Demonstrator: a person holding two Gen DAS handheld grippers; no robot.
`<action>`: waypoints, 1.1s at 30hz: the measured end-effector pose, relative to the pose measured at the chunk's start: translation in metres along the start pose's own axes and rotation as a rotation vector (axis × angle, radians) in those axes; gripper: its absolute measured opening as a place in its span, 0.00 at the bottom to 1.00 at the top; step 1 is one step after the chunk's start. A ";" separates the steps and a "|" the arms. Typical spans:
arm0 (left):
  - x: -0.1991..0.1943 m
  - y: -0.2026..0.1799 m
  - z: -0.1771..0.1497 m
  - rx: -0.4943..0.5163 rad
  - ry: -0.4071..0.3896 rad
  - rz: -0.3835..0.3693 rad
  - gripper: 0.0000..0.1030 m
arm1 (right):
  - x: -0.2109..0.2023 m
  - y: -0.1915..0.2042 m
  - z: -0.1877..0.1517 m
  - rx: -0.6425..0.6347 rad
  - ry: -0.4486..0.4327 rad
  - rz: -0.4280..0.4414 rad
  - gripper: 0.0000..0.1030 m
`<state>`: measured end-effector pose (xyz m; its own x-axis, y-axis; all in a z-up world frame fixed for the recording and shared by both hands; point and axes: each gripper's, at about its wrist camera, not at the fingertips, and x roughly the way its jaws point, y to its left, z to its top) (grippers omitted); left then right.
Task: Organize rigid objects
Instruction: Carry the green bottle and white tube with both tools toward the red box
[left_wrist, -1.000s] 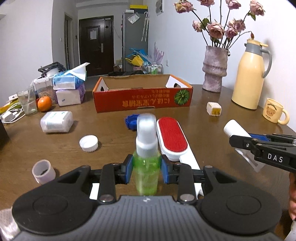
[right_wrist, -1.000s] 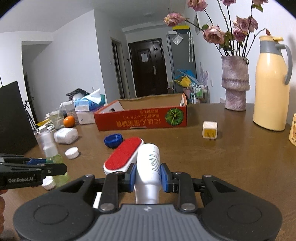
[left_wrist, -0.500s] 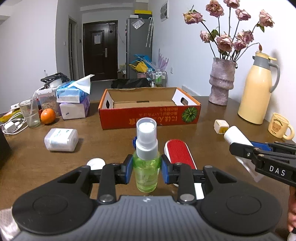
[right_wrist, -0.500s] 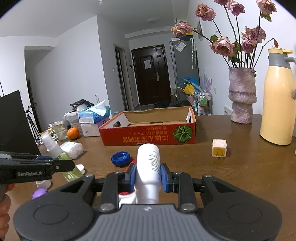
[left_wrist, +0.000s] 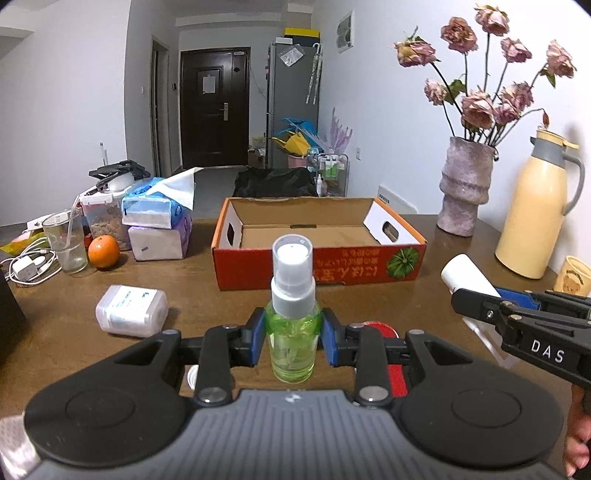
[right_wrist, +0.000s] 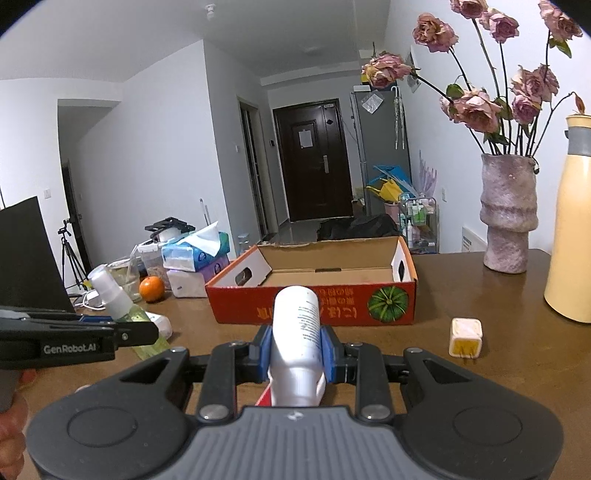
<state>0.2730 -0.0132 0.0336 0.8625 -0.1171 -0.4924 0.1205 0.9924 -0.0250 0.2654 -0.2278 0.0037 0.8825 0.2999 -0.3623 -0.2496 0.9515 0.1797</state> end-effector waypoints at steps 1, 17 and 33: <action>0.002 0.001 0.003 -0.004 -0.002 0.001 0.31 | 0.003 0.001 0.002 0.000 -0.001 0.001 0.26; 0.055 0.017 0.041 -0.053 -0.004 0.042 0.31 | 0.061 0.000 0.024 -0.001 0.011 0.000 0.26; 0.108 0.029 0.073 -0.097 -0.001 0.086 0.31 | 0.106 -0.010 0.044 0.019 0.002 -0.019 0.26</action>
<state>0.4054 0.0006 0.0436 0.8682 -0.0313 -0.4952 -0.0022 0.9978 -0.0670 0.3790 -0.2089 0.0035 0.8861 0.2819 -0.3679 -0.2250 0.9556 0.1903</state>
